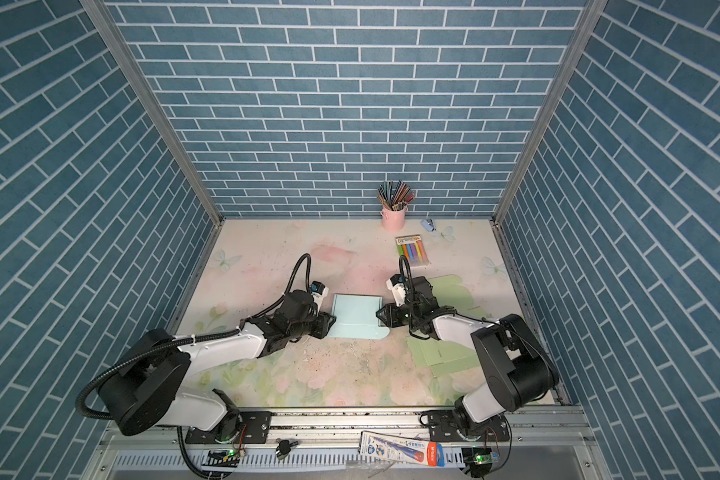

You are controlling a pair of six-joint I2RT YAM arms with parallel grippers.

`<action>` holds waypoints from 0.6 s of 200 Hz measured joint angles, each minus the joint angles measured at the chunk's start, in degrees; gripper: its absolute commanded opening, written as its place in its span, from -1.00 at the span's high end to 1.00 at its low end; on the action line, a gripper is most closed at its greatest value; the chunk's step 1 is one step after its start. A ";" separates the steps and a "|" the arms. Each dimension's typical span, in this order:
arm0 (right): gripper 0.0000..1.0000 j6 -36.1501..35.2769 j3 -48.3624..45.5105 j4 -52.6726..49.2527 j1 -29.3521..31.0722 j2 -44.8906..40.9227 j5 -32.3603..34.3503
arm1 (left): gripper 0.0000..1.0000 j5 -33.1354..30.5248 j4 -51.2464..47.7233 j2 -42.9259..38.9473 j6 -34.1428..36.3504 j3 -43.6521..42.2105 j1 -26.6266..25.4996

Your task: Fold the paper box

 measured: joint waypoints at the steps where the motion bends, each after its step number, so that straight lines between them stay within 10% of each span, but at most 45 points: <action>1: 0.23 -0.02 0.00 -0.07 0.00 -0.13 0.04 | 0.11 0.00 0.00 -0.04 0.00 0.00 -0.02; 120: 0.14 -0.22 -4.13 -15.85 10.97 -21.11 11.50 | -0.11 -4.83 -6.05 -4.72 -2.25 1.60 -8.02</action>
